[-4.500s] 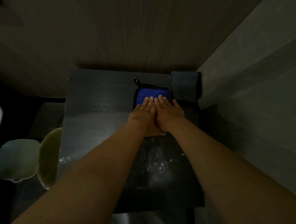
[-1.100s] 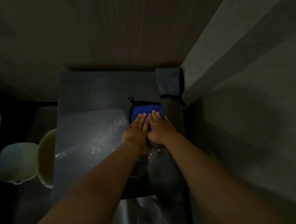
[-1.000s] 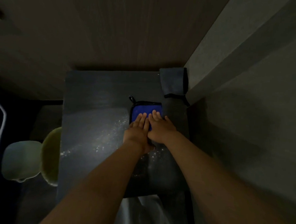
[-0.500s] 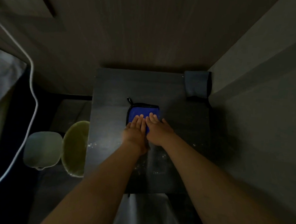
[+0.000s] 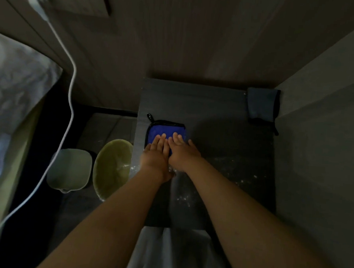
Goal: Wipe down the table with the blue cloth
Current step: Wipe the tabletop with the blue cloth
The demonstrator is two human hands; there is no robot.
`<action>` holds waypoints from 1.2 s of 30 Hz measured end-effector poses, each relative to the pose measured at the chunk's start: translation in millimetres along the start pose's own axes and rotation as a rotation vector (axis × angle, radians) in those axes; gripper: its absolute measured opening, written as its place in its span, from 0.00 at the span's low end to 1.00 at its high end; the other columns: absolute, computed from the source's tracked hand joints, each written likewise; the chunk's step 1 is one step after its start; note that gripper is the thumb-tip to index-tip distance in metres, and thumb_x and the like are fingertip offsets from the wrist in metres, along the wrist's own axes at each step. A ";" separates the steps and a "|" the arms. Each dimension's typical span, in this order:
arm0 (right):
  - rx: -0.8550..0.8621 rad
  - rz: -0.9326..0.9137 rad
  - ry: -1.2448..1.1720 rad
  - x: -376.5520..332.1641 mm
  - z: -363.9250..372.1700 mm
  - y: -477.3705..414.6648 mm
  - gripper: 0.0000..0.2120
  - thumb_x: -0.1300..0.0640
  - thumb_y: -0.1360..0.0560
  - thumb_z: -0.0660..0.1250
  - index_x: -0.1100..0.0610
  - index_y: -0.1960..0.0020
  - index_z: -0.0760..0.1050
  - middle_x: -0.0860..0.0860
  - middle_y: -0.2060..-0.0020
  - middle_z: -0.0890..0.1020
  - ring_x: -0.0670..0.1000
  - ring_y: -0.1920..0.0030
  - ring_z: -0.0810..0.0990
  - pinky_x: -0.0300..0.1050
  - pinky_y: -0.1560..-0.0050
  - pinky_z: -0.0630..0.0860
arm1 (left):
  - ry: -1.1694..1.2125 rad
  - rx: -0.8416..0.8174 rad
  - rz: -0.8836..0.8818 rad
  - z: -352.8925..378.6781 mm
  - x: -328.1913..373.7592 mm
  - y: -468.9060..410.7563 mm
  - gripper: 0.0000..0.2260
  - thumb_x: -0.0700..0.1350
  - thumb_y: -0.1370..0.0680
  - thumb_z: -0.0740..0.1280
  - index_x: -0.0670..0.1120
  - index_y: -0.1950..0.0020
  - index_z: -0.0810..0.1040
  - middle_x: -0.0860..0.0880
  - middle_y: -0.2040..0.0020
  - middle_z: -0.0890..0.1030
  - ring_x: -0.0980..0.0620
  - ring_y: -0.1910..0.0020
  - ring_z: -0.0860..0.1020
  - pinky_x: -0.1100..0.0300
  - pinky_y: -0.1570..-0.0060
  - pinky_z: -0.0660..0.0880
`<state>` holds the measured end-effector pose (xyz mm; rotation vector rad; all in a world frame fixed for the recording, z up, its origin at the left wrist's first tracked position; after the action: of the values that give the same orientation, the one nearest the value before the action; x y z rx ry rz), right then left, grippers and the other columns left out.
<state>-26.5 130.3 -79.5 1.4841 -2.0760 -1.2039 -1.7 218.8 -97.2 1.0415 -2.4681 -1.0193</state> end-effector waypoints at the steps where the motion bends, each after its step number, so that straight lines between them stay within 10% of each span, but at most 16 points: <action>1: 0.001 -0.007 0.000 -5.3 0.1 -0.3 0.33 0.51 0.19 0.55 0.56 0.21 0.40 0.53 0.22 0.40 0.52 0.22 0.39 0.54 0.24 0.40 | 0.005 0.003 -0.004 2.6 -5.1 1.8 0.48 0.65 0.25 0.60 0.43 0.24 0.33 0.43 0.23 0.33 0.45 0.24 0.36 0.49 0.25 0.43; 36: 0.027 -0.020 0.286 -69.1 66.8 25.5 0.35 0.52 0.20 0.55 0.57 0.22 0.38 0.54 0.22 0.40 0.52 0.22 0.40 0.53 0.24 0.38 | 0.119 0.029 0.050 75.8 -45.3 64.6 0.50 0.72 0.28 0.54 0.43 0.24 0.32 0.44 0.23 0.33 0.48 0.24 0.34 0.53 0.24 0.43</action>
<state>-58.7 224.3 -85.1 1.5884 -1.8972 -0.9113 -40.2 320.9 -105.3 1.0131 -2.4074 -0.8823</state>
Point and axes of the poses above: each hand's wrist, its own y-axis away from the middle knuckle, its own z-axis out of the palm, x = y × z, the point moved 1 cm from there along -y, towards the middle knuckle
